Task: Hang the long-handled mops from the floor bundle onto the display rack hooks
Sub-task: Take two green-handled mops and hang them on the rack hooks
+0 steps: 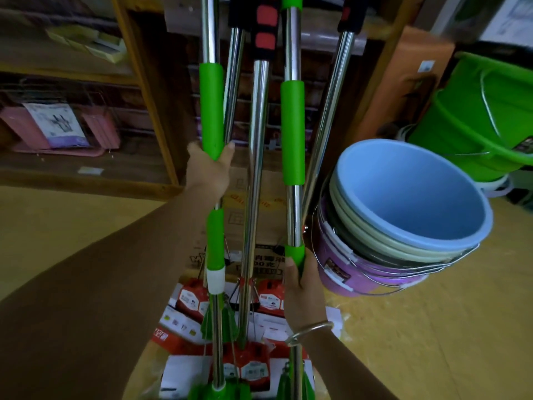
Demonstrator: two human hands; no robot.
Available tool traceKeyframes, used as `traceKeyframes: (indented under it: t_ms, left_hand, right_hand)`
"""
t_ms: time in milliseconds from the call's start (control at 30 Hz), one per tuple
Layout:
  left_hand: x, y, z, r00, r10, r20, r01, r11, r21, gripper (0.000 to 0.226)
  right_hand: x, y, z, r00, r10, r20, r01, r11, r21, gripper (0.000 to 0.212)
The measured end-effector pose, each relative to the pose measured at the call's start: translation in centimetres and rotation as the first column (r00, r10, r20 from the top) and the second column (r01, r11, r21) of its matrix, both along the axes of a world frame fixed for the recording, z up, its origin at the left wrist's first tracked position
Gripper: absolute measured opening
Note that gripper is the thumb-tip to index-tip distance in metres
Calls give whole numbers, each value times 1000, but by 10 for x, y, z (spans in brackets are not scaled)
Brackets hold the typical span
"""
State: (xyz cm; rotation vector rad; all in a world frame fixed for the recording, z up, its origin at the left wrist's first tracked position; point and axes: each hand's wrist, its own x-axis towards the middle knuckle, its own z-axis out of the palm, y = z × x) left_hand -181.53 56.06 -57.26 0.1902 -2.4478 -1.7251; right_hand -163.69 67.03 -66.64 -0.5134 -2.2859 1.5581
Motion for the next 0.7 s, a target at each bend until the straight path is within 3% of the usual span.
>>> traceKeyframes:
  t_ms: [67,133,233,367,467,533,600,700]
  left_hand:
    - [16,-6,-4,991,-57,-124,51,998,-46,26]
    - [34,-13,-2,974,-82,-213,71,996,-59,20]
    - [60,-17,9,974,-89,-208,87,996,-19,20]
    - [92,-17,32,992,1,-130,18,989,150,20]
    - [108,-28,53,982,44,-183,-25,994,105,31]
    - [122,-35,64,979,-11,-205,19,999,37,34]
    - [141,-38,72,976,-94,-198,90,996,-27,42]
    - [159,-37,94,980,-89,-178,88,996,-11,41]
  right_hand:
    - [8,1,3,1000,5,-29,-5,1000,-6,15]
    - [17,3,8,999,8,-50,-9,1000,-20,13]
    - [26,3,17,999,-36,-40,34,998,-43,8]
    - [46,-1,33,998,-56,-16,56,998,-7,12]
    - [66,3,47,999,-12,46,12,1000,10,9]
    - [80,6,58,996,-5,94,4,1000,4,10]
    - [94,8,69,991,15,131,-18,1000,21,18]
    - [109,4,88,975,95,199,-105,994,40,36]
